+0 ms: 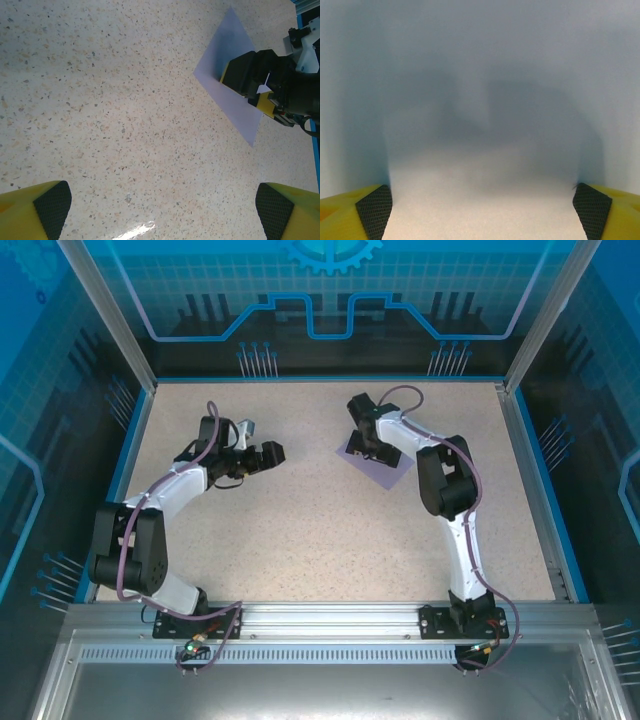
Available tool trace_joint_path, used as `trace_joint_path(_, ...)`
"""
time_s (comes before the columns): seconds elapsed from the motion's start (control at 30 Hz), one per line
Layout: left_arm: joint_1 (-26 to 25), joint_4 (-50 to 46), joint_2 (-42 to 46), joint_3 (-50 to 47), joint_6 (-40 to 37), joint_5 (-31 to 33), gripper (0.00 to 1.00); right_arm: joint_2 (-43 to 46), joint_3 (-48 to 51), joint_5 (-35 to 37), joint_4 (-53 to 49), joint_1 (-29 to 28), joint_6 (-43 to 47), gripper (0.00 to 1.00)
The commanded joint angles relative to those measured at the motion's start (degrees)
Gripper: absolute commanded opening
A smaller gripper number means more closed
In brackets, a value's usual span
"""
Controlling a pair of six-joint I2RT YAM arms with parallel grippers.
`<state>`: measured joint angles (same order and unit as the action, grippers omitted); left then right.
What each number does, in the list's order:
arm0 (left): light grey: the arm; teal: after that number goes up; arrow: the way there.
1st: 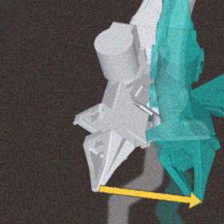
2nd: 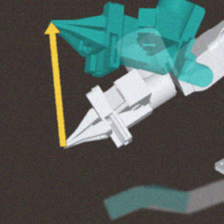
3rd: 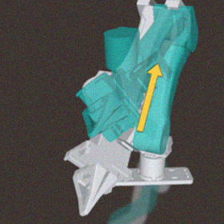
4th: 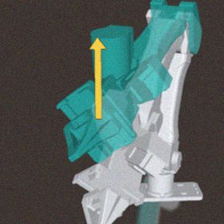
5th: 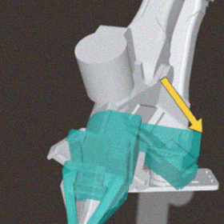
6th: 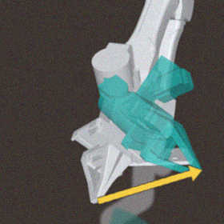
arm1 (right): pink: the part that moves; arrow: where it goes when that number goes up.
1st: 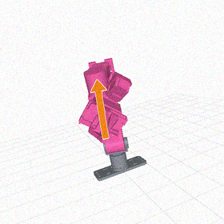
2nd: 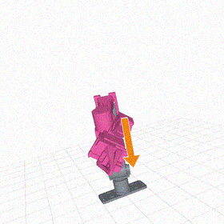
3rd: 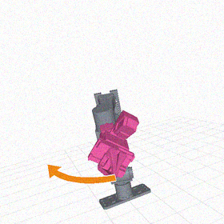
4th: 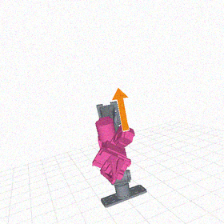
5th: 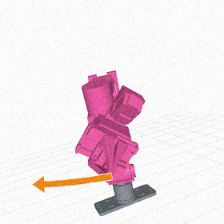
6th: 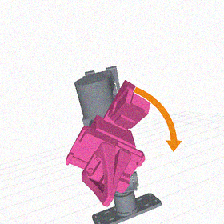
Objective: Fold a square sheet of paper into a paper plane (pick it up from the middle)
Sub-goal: Move the square sheet of paper to the center of the table.
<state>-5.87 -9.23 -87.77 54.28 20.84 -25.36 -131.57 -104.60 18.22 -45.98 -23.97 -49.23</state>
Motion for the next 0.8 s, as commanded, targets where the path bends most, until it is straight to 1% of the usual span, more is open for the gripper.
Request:
trace_joint_path(0.0, -0.55, -1.66, 0.25, 2.26, -1.24, -1.34, 0.99, -2.00, 2.44, -0.55, -3.77, -1.83, 3.16, 0.98)
trace_joint_path(0.17, -0.53, -2.28, 0.63, 2.50, -1.33, -1.24, 0.99, 1.58, 8.58, -3.60, -1.63, -3.88, 5.42, 0.97)
trace_joint_path(0.3, -0.55, -3.35, 1.32, 2.41, -1.66, -0.93, 0.99, 4.15, 13.45, -2.67, -0.98, -6.85, 8.17, 0.96)
trace_joint_path(0.43, -0.47, -4.28, 2.59, 1.93, -2.08, -0.22, 0.99, 9.22, 21.19, -6.06, 2.90, -10.15, 11.62, 0.95)
trace_joint_path(0.5, -0.54, -4.60, 2.92, 1.89, -2.06, 0.00, 0.99, 11.35, 24.26, -7.98, 4.97, -12.15, 14.49, 0.94)
trace_joint_path(0.6, -0.53, -5.37, 3.30, 1.89, -2.07, 0.30, 0.99, 14.33, 28.56, -7.61, 6.04, -15.16, 19.94, 0.94)
trace_joint_path(0.67, -0.54, -6.48, 3.82, 1.90, -2.53, 0.79, 0.99, 17.31, 33.18, -7.44, 7.82, -16.63, 22.87, 0.94)
trace_joint_path(0.77, -0.54, -6.91, 4.71, 1.32, -2.46, 1.02, 0.99, 22.30, 39.57, -10.95, 11.75, -18.02, 26.33, 0.92)
